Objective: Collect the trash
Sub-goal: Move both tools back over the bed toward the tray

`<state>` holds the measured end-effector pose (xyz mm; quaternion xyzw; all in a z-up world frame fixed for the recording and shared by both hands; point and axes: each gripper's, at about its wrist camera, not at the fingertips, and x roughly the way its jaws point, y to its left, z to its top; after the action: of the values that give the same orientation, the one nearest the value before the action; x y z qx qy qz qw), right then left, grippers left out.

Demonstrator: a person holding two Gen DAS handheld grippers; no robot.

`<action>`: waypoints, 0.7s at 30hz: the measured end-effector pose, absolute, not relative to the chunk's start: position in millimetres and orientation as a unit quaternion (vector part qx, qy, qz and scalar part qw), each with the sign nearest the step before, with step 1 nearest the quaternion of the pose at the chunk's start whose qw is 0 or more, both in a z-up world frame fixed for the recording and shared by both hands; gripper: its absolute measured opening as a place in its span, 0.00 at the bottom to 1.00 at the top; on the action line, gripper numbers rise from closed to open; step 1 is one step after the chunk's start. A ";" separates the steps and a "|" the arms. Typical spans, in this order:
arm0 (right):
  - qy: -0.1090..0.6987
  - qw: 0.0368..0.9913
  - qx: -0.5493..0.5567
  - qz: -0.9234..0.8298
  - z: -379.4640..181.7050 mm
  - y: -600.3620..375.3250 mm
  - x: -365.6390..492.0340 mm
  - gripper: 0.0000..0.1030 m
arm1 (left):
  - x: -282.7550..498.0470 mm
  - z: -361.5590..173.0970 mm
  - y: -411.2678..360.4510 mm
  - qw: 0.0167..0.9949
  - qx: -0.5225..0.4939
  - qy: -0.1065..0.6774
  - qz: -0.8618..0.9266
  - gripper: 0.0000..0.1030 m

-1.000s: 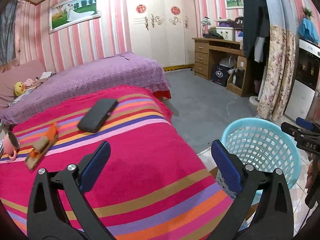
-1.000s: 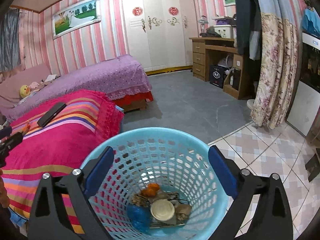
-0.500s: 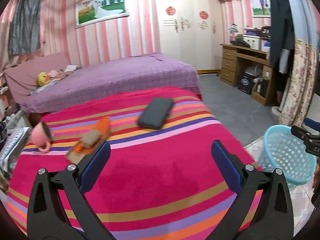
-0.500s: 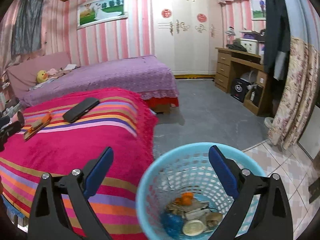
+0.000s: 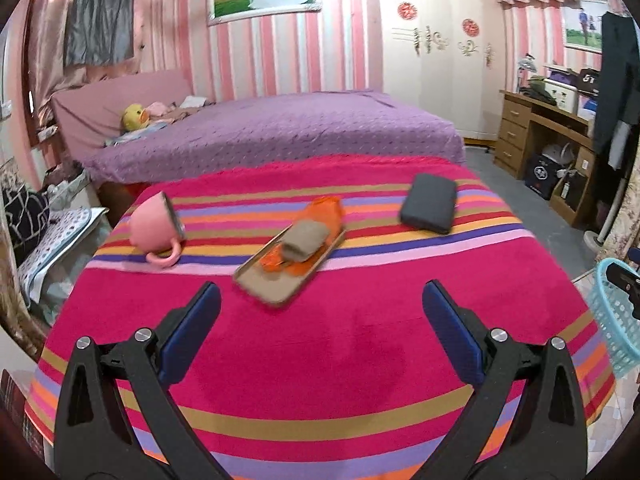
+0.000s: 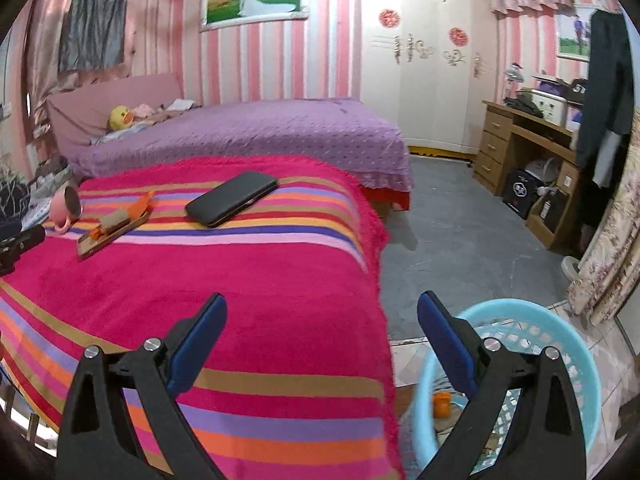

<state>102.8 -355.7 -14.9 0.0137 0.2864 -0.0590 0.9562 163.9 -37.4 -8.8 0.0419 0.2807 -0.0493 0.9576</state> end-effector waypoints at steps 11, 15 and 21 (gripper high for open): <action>0.304 0.952 -0.008 -0.034 -25.3 -306.0 143.3 0.91 | 192.5 -31.4 9.0 0.952 0.033 0.305 -0.018 0.95; 0.310 0.950 0.001 -0.029 -29.9 -295.4 159.1 0.91 | 204.2 -38.1 19.6 0.949 0.025 0.316 -0.012 0.95; 0.311 0.950 -0.002 -0.030 -29.8 -281.3 183.6 0.91 | 226.3 -46.4 19.7 0.942 0.016 0.333 -0.021 0.95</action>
<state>183.6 -281.3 -29.8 -0.0016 0.3111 -0.0296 0.9499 226.3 19.7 -46.4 0.0157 0.3333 -0.0209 0.9424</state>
